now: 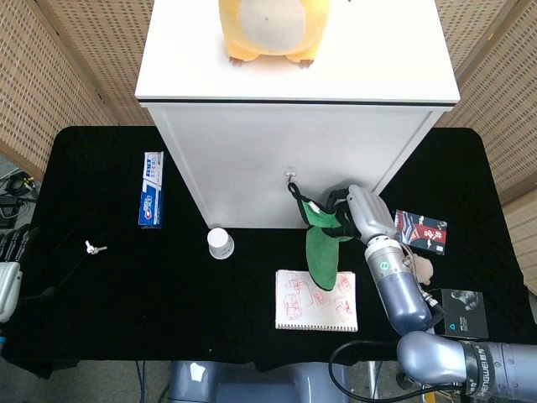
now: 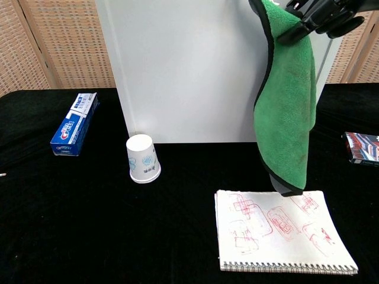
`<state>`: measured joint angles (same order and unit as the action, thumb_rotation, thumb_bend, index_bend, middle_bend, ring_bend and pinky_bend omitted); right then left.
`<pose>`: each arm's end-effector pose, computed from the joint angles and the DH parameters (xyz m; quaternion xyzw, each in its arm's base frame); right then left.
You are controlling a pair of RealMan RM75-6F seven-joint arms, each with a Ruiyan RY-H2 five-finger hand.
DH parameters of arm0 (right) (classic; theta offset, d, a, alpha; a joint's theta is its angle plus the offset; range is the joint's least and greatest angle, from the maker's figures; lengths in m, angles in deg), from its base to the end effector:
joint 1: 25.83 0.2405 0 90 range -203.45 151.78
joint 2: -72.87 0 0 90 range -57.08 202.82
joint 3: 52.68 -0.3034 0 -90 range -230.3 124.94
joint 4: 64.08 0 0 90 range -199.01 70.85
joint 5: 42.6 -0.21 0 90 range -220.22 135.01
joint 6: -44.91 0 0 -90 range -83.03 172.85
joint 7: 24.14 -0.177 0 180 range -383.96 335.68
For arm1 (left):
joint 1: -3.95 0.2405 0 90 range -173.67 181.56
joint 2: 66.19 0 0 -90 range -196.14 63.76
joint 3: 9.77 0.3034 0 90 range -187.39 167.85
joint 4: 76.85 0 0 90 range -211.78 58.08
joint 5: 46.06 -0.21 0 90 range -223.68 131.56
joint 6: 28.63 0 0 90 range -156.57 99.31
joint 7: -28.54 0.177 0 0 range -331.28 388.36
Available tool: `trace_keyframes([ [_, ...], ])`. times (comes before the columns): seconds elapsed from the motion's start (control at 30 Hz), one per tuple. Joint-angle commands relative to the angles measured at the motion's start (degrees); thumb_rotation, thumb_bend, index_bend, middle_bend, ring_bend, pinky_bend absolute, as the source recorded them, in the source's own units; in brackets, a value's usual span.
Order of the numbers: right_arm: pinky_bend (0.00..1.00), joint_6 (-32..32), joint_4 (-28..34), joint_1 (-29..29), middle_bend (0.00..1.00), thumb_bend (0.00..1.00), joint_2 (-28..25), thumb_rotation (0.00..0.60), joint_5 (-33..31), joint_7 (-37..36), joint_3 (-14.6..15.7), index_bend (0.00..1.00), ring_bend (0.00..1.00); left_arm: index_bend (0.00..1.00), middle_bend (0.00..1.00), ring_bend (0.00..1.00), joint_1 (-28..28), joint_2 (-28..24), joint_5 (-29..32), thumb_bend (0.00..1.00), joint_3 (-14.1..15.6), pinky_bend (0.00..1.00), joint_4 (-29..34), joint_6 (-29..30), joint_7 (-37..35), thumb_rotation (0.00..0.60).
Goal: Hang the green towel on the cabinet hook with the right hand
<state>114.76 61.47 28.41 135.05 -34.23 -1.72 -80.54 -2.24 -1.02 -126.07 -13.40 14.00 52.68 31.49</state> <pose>-0.0804 -0.4010 0.1339 0.5369 -0.6120 0.4120 0.4091 -0.3721 0.2284 0.1743 -0.5864 -0.4027 -0.3471 0.6111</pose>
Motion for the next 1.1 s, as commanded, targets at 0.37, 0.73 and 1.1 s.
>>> trace_keyframes([
  [0.37,1.0,3.2,0.5,2.5,1.0,0.9,1.3,0.6,-1.0,1.7,0.3,0.92,1.0,0.0,0.0,0.0,-0.1,-0.1,0.1,0.0,0.0,0.0,-0.2,-0.3,-0.4,0.6],
  [0.73,1.0,6.3,0.0,5.0,1.0,0.9,2.9,0.6,-2.3,6.7,2.4,0.92,1.0,0.0,0.0,0.0,0.0,-0.2,0.0,0.0,0.0,0.0,-0.1,-0.1,-0.6,0.6],
  [1.1,1.0,7.7,0.3,4.9,1.0,0.12,3.9,0.6,-0.9,7.4,3.1,0.59,1.0,0.0,0.0,0.0,0.0,-0.4,0.1,0.0,-0.1,0.0,0.0,-0.2,-0.7,0.6],
])
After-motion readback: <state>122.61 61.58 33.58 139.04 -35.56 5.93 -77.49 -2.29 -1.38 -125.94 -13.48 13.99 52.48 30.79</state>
